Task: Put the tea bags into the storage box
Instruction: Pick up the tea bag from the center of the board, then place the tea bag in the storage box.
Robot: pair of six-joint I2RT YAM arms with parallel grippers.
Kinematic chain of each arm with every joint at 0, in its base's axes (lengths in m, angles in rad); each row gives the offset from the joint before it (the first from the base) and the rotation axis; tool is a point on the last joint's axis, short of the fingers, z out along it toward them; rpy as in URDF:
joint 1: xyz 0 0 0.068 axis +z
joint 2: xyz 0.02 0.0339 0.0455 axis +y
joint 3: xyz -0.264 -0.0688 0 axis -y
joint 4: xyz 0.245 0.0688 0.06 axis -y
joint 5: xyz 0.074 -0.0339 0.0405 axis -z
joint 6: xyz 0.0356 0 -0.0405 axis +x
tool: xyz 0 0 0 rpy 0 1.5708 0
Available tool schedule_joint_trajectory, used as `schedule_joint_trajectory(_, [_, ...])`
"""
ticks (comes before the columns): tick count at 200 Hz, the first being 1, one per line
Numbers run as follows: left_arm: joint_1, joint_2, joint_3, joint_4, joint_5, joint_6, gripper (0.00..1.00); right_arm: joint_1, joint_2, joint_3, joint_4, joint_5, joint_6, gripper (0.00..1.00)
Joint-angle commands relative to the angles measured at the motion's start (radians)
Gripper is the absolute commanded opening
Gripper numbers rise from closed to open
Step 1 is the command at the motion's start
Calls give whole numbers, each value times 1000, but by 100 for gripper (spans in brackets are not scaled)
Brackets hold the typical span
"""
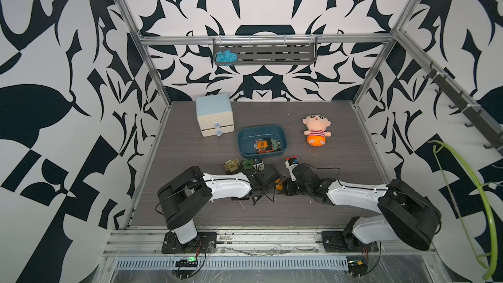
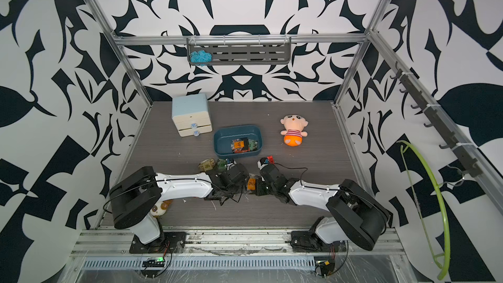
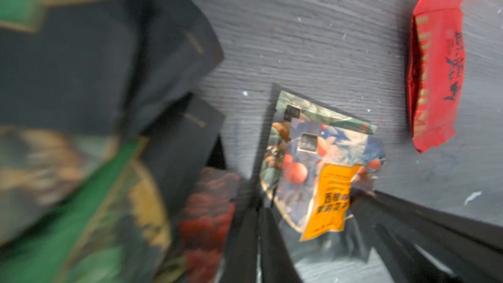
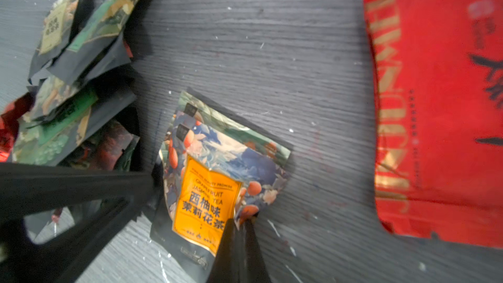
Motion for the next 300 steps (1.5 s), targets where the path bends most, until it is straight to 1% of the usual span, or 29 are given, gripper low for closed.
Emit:
schedule_joint_trajectory(1, [3, -100, -24, -62, -84, 9, 24, 3, -81, -2, -4, 45, -20, 0])
schedule_joint_trajectory(19, [3, -173, -52, -82, -138, -12, 40, 3, -163, -34, -12, 85, -15, 0])
schedule_joint_trajectory(31, [3, -221, -74, -87, -157, -24, 46, 3, -234, -54, -27, 128, 3, 0])
schedule_joint_trajectory(36, [3, -241, -83, -88, -162, -22, 50, 4, -265, -59, -36, 147, 9, 0])
schedule_joint_trajectory(47, [3, -284, -97, -102, -175, -18, 62, 3, -327, -45, -94, 200, 26, 0])
schedule_joint_trajectory(55, [3, -312, -105, -124, -190, -20, 70, 3, -369, -13, -163, 235, 42, 0])
schedule_joint_trajectory(61, [3, -334, -110, -144, -205, -23, 75, 3, -395, 16, -222, 288, 52, 0])
schedule_joint_trajectory(69, [2, -364, -120, -168, -234, -27, 84, 3, -426, 51, -278, 314, 59, 0])
schedule_joint_trajectory(71, [3, -371, -125, -171, -241, -28, 88, 3, -433, 62, -291, 319, 59, 0])
schedule_joint_trajectory(76, [3, -384, -137, -179, -259, -32, 95, 3, -446, 84, -316, 328, 61, 0])
schedule_joint_trajectory(80, [2, -427, -149, -184, -272, -38, 99, 3, -456, 100, -335, 333, 61, 0])
schedule_joint_trajectory(100, [3, -526, -222, -178, -332, -68, 100, 3, -467, 187, -378, 336, 59, 0])
schedule_joint_trajectory(126, [4, -661, -327, -138, -357, -76, 100, 3, -378, 323, -405, 345, 32, 0])
schedule_joint_trajectory(144, [4, -745, -389, -126, -365, -78, 100, 1, -268, 429, -425, 354, 9, 0])
schedule_joint_trajectory(165, [4, -826, -436, -155, -360, -87, 100, -4, -115, 565, -443, 352, -45, 0])
schedule_joint_trajectory(191, [3, -917, -482, -221, -349, -141, 99, -23, 92, 744, -493, 341, -115, 0])
schedule_joint_trajectory(205, [3, -964, -502, -249, -325, -172, 98, -48, 199, 827, -517, 321, -136, 0])
schedule_joint_trajectory(214, [3, -996, -513, -250, -294, -169, 97, -69, 260, 873, -538, 302, -136, 0])
schedule_joint_trajectory(227, [2, -1042, -533, -247, -256, -163, 96, -103, 333, 916, -540, 256, -139, 0])
schedule_joint_trajectory(231, [2, -1056, -538, -250, -252, -164, 96, -111, 356, 928, -541, 215, -140, 0])
schedule_joint_trajectory(239, [1, -1083, -548, -258, -243, -165, 96, -122, 393, 952, -548, 194, -139, 0])
schedule_joint_trajectory(266, [0, -1172, -567, -330, -240, -198, 96, -128, 476, 1004, -567, 188, -146, 0])
schedule_joint_trajectory(300, [0, -1266, -605, -342, -232, -213, 95, -127, 552, 1055, -608, 191, -151, 0])
